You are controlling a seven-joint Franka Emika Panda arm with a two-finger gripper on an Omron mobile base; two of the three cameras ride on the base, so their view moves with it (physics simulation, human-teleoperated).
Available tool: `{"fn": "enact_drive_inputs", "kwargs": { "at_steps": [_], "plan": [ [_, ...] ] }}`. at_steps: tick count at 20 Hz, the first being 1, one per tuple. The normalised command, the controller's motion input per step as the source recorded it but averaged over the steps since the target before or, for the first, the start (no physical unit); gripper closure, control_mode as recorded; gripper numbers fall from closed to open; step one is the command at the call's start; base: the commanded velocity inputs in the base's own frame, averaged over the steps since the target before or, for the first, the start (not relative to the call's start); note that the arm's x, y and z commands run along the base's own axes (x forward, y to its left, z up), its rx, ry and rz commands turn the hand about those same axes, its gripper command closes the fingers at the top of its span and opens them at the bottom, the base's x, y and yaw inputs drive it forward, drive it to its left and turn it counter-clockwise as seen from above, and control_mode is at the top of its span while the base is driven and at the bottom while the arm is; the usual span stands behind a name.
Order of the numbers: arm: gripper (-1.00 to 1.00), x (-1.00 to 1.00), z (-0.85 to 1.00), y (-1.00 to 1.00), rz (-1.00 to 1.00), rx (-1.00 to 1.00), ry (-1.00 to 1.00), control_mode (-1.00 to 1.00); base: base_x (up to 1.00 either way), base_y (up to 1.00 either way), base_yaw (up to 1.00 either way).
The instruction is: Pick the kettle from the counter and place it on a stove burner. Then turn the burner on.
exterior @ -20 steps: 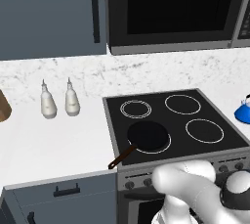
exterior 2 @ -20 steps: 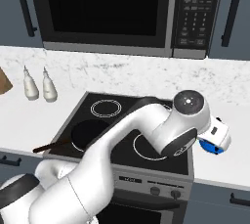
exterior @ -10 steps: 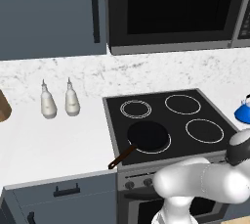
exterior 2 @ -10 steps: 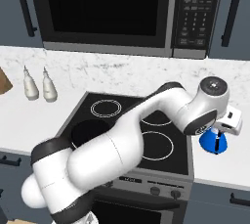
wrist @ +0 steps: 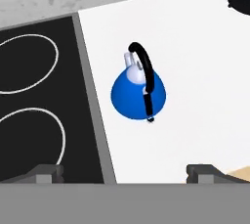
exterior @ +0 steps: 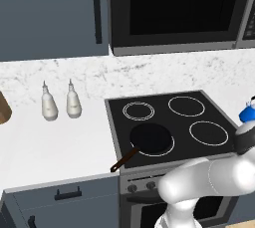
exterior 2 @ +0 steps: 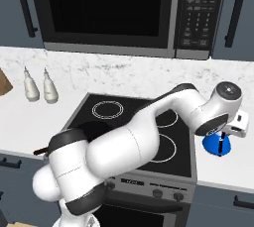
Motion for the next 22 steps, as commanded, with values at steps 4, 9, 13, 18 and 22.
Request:
{"fn": "enact_drive_inputs", "kwargs": {
  "at_steps": [4,9,13,18,22],
  "plan": [
    [-1.0,0.34,-0.28,0.0,0.07,0.0,0.02,-1.0,0.0,0.0,0.0],
    [-1.0,0.25,-0.17,-0.03,0.07,0.0,0.03,-1.0,0.0,0.0,0.0],
    [-1.0,0.19,-0.21,-0.03,0.07,0.0,0.01,-1.0,0.0,0.0,0.0],
    [-1.0,0.16,-0.29,-0.15,0.08,0.0,0.0,-1.0,0.0,0.0,0.0],
    [-1.0,0.08,-0.19,-0.36,0.05,0.0,0.0,-1.0,0.0,0.0,0.0]
  ]
}}
